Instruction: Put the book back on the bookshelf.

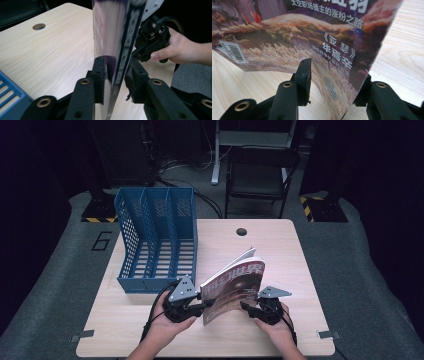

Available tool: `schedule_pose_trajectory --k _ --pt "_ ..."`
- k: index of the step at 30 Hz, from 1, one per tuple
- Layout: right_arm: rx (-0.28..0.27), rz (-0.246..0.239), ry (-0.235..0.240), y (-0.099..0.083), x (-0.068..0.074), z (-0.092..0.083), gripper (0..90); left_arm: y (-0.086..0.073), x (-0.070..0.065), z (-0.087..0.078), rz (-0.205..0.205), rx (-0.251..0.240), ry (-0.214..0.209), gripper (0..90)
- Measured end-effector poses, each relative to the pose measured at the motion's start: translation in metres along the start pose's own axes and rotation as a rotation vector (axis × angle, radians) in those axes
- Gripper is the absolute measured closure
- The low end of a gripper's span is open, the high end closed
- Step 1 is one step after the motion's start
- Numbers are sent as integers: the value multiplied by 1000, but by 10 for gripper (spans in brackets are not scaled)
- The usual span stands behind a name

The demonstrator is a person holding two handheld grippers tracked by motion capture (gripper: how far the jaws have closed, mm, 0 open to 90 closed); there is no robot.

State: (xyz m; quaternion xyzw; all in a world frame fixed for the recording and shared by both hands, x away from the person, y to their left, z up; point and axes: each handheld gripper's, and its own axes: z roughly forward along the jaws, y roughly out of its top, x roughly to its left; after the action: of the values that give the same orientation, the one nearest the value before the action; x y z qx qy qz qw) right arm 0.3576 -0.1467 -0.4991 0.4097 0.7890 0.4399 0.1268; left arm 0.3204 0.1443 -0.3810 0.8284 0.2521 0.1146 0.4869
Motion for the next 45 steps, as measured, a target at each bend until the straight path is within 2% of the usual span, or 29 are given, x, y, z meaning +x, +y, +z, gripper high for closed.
schedule_pose_trajectory --k 8,12,20,21,22,27,29,35,39,42,45 --pt "2 0 17 -2 -1 -2 568 20 2 -4 35 14 13 600" --pt "0 -7 9 -3 -3 -2 568 30 5 -5 32 12 7 581" --pt "3 9 17 -3 -3 -2 575 42 13 -4 -19 6 18 509" --pt "2 9 19 -4 -3 -2 577 44 14 -4 -13 17 23 505" --pt "0 11 19 -4 -3 -2 578 45 14 -3 -19 11 24 498" --pt "-2 11 24 -4 -5 -1 580 55 15 -3 -43 45 17 464" --pt "-1 11 24 -4 -5 -1 581 59 16 -2 -48 55 10 465" --pt "-1 14 24 -4 -5 -1 585 69 14 -3 -29 57 52 486" --pt "0 15 23 -4 -5 -2 587 75 15 -2 -45 50 38 495" --pt "-1 13 25 -4 -5 -2 588 79 15 -1 -30 64 52 494" --pt "-1 15 25 -4 -5 -2 589 83 14 2 -34 87 55 494"
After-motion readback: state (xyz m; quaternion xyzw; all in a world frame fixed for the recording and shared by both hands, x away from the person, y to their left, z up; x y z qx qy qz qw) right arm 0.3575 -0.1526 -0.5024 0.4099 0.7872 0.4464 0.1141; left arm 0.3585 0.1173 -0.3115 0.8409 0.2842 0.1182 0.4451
